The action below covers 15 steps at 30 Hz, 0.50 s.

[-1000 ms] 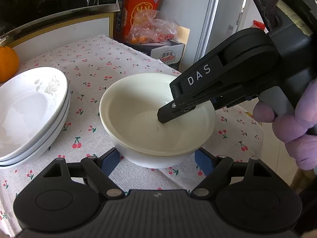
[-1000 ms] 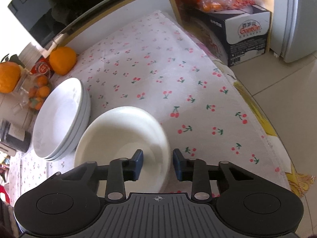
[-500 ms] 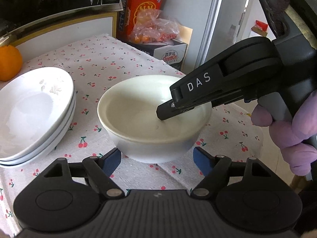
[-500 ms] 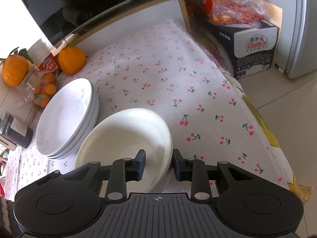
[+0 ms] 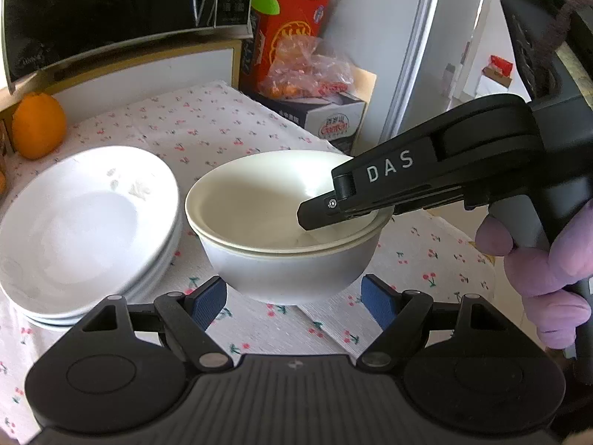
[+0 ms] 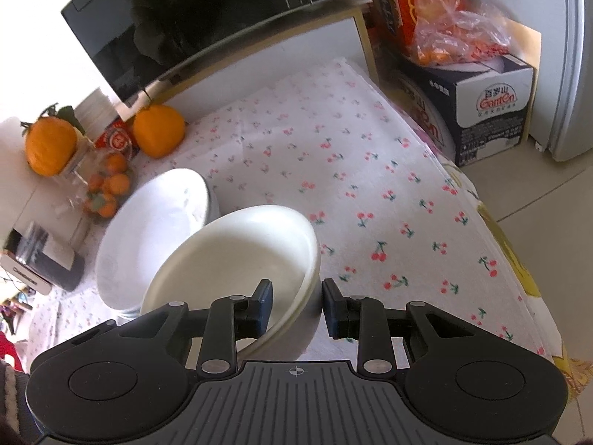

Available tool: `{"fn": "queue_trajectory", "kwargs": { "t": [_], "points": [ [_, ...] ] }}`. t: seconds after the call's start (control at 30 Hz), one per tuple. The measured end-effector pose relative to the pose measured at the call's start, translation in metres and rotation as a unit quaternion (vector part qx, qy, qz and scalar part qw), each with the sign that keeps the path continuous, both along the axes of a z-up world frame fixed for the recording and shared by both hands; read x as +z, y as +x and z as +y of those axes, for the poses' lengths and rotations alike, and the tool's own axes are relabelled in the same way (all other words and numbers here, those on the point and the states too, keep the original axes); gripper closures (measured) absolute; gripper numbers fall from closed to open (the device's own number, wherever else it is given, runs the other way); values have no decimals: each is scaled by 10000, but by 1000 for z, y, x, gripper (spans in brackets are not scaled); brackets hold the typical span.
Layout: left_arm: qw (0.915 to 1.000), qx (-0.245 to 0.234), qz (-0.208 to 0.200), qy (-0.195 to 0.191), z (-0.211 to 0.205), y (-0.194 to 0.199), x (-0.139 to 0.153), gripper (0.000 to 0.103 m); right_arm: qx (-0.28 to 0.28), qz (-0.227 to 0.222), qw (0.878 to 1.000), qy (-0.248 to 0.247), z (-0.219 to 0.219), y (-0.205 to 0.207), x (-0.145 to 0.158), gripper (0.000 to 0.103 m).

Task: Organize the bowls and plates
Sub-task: 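Lift the nested bowls with the right gripper and lower onto the plate stack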

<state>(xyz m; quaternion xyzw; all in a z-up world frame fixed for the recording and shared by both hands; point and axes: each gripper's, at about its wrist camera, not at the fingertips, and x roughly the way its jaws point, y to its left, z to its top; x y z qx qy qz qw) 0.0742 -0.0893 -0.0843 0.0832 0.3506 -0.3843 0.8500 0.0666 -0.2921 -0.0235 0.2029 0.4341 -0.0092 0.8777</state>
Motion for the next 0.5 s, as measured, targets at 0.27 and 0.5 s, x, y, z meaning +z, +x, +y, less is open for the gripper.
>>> {"fn": "queue_trajectory", "kwargs": {
  "t": [0.27,0.5],
  "points": [
    [9998,171,-90,-94,12,9,16,27,75,-206,9997,79,13,10,18,75],
    [9993,299,-180,-98,24,17,29,27,147,-356,9991,189,24,23,32,75]
  ]
}}
